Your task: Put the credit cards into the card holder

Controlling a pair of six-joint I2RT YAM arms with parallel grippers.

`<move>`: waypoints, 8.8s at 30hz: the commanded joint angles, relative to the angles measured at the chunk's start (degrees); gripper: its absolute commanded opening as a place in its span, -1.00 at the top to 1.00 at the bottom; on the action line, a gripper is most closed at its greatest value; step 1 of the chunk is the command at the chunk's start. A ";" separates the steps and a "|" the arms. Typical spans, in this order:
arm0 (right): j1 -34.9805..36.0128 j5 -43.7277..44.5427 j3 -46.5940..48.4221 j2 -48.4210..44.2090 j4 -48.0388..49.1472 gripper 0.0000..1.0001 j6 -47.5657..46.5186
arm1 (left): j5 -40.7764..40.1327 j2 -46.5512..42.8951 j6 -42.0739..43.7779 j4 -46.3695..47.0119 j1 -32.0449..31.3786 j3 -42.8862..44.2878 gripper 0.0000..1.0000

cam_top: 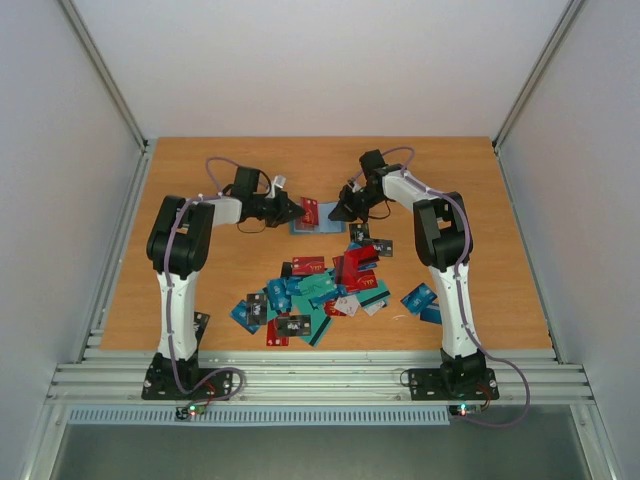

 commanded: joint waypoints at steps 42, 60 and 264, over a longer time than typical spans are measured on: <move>-2.91 1.68 8.30 -2.03 -9.17 0.19 -10.07 | 2.36 -3.88 -2.68 -0.99 -0.47 -2.33 0.99; -2.89 0.60 6.26 2.42 -9.62 0.28 -13.05 | 4.97 -1.32 1.78 -7.36 -2.44 1.40 0.99; -0.95 -3.39 -4.03 -5.85 -4.68 0.29 -10.50 | -11.73 6.42 20.23 -39.35 -10.25 23.12 0.88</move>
